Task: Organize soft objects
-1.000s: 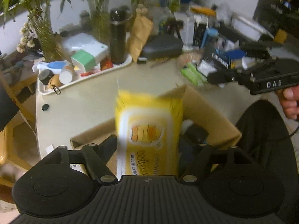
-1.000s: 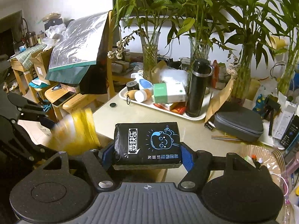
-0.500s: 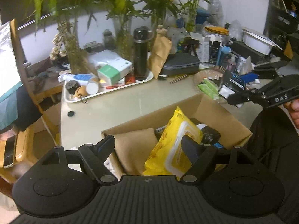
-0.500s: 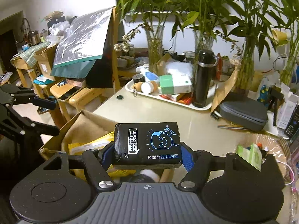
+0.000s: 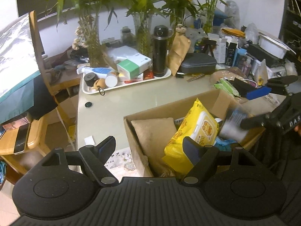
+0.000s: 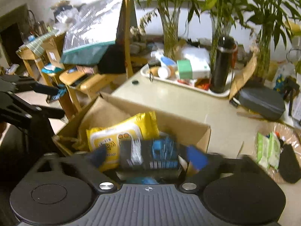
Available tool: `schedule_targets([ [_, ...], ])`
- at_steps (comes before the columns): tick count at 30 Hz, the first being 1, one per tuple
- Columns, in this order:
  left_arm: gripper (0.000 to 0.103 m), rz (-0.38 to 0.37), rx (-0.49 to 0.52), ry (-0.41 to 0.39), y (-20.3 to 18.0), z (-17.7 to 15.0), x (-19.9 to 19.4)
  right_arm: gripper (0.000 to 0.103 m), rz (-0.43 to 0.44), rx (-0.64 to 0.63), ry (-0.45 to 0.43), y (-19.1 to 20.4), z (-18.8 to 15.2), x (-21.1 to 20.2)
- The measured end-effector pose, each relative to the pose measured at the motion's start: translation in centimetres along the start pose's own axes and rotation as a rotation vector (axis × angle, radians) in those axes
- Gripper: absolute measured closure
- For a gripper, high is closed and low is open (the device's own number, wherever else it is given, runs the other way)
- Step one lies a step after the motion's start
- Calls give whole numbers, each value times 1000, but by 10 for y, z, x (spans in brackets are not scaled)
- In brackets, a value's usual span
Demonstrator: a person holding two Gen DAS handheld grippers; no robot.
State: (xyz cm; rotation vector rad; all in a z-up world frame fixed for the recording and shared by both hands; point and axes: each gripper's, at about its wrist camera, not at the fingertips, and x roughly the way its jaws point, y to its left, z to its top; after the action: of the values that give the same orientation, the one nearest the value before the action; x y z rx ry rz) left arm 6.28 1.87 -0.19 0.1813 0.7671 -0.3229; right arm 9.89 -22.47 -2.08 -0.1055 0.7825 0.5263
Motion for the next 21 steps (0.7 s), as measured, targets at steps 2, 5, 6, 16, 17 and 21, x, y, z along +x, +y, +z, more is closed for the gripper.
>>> schedule_targets([
  [2, 25, 9, -3, 1, 1, -2, -1, 0, -21, -14, -9, 4, -2, 1],
  [5, 25, 28, -8, 4, 0, -6, -3, 0, -51, -6, -12, 6, -5, 1],
  [6, 25, 34, -10, 5, 0, -7, -4, 0, -53, 0, -15, 5, -6, 0],
  [16, 25, 92, -52, -34, -5, -17, -19, 0, -88, 30, -82, 12, -19, -23],
  [17, 25, 96, -57, -42, -5, -17, -20, 0, -92, 34, -92, 12, -19, -26],
  [21, 25, 112, -60, -68, -10, -17, -25, 0, -123, 36, -134, 17, -21, -36],
])
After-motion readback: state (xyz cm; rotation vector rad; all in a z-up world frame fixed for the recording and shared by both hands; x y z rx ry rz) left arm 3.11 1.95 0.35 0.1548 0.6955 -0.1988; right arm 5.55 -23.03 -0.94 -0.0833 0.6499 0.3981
